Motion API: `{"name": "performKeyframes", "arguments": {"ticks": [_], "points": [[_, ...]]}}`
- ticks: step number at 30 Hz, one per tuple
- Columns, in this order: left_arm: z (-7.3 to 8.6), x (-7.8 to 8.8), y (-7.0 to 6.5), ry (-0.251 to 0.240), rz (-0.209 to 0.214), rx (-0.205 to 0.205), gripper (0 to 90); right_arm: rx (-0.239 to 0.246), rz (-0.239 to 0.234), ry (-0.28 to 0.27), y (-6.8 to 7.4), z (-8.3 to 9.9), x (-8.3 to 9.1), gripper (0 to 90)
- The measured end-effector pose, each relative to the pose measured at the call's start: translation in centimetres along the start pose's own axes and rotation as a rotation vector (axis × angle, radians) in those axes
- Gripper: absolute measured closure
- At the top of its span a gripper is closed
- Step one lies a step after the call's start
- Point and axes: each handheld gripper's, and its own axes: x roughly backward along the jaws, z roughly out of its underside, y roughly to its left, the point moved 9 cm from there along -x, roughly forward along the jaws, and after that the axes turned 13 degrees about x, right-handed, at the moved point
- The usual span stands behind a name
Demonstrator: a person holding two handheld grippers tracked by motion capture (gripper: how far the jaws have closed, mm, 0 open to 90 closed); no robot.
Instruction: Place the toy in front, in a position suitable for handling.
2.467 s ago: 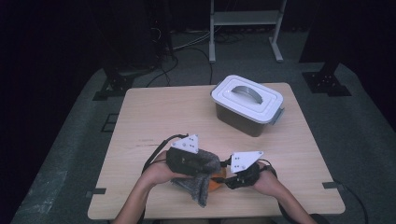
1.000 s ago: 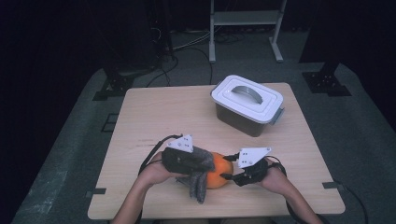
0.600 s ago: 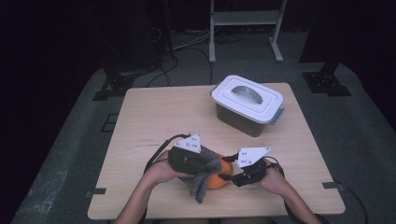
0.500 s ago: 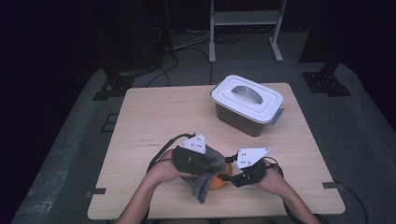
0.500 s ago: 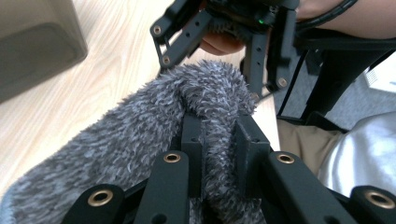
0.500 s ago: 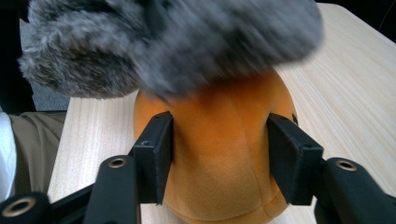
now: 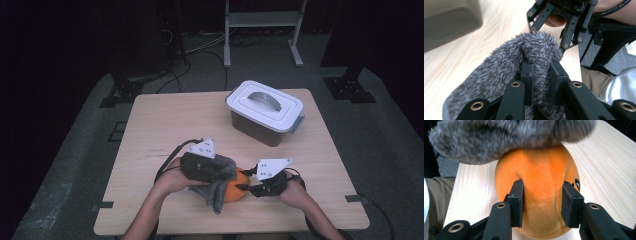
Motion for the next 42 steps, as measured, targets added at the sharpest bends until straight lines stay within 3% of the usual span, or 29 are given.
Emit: {"name": "performKeyframes", "arguments": {"ticks": [5, 15, 22, 25, 33, 37, 40, 42], "points": [[1.2, 1.3, 0.7, -0.013, -0.01, 0.031, 75.4, 0.007, -0.006, 0.002, -0.1, 0.2, 0.1, 58.2], [3.2, 2.4, 1.7, -0.015, -0.016, 0.06, 75.2, 0.009, -0.014, 0.002, -0.1, 0.3, 0.2, 58.2], [4.3, 3.6, 2.6, -0.034, -0.04, 0.083, 74.6, -0.018, -0.01, -0.002, -0.3, 0.4, 0.4, 58.1], [4.1, 3.8, 2.5, -0.058, -0.016, 0.089, 74.8, -0.005, -0.004, -0.001, -0.2, 0.1, 0.3, 58.1], [1.7, 2.4, 0.8, -0.075, 0.044, 0.035, 74.8, 0.046, 0.001, 0.007, 0.3, -0.6, 0.1, 58.2], [0.7, 0.9, -0.3, -0.053, 0.081, 0.008, 74.8, 0.051, 0.004, 0.007, 0.3, -0.5, 0.1, 58.2], [0.8, 0.1, -0.4, -0.041, 0.081, 0.012, 74.7, 0.051, 0.002, 0.011, 0.3, -0.4, 0.2, 57.8], [1.3, 0.0, 0.0, -0.021, 0.063, 0.021, 74.8, 0.039, -0.002, 0.003, 0.4, -0.4, 0.2, 51.3]]}}
